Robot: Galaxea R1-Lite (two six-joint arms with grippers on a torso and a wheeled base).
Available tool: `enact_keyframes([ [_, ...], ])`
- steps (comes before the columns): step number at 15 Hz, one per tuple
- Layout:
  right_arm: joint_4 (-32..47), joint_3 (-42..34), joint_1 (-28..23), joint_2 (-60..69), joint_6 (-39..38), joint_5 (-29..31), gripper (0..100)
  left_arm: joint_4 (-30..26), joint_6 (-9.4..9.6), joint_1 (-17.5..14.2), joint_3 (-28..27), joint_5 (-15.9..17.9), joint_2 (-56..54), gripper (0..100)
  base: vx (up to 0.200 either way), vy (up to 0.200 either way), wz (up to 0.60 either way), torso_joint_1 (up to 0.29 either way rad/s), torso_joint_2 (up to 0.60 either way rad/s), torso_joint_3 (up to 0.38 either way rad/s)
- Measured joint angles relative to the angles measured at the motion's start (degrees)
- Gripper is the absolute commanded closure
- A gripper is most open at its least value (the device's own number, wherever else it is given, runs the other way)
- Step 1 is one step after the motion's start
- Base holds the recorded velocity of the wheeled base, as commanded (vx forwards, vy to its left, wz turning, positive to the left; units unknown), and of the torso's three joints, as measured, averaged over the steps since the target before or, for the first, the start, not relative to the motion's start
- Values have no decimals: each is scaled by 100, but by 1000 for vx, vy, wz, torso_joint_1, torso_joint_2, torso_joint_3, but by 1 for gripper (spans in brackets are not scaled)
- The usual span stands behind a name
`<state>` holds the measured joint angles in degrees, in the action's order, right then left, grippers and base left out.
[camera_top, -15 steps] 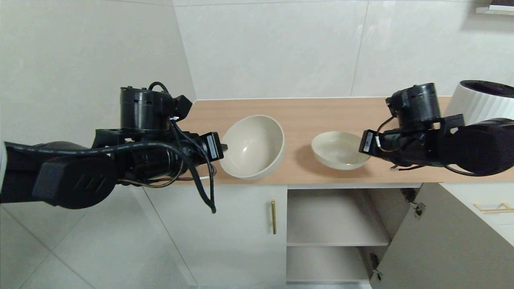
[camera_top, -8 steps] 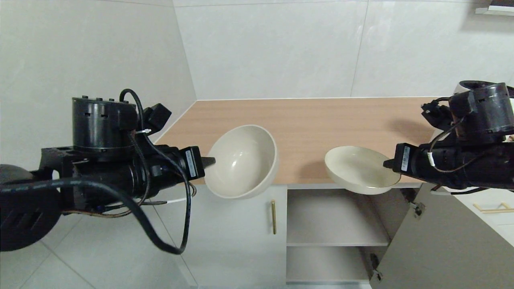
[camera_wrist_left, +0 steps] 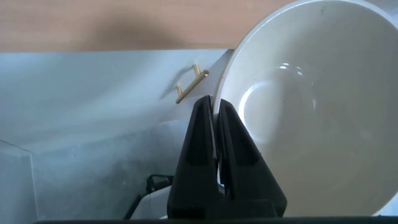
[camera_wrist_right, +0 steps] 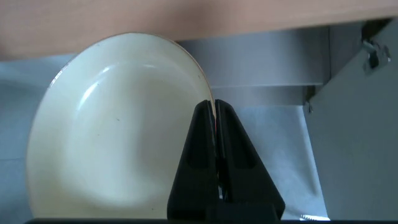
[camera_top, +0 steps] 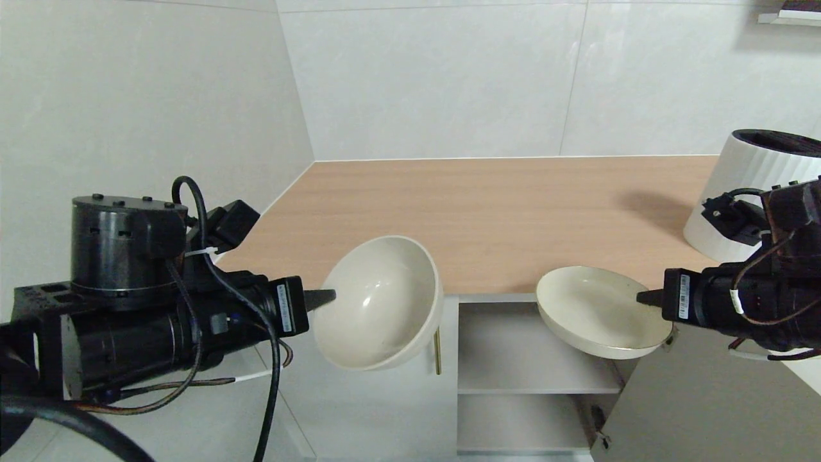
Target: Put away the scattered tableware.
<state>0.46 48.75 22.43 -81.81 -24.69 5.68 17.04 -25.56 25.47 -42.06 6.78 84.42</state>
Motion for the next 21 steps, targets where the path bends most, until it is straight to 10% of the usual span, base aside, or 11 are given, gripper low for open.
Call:
enact_keyframes([
  [21,-11,-83,-20,-236,-2,33,100,-2,0,166,52,0,229,100,-38,0,0,-19,48,26],
])
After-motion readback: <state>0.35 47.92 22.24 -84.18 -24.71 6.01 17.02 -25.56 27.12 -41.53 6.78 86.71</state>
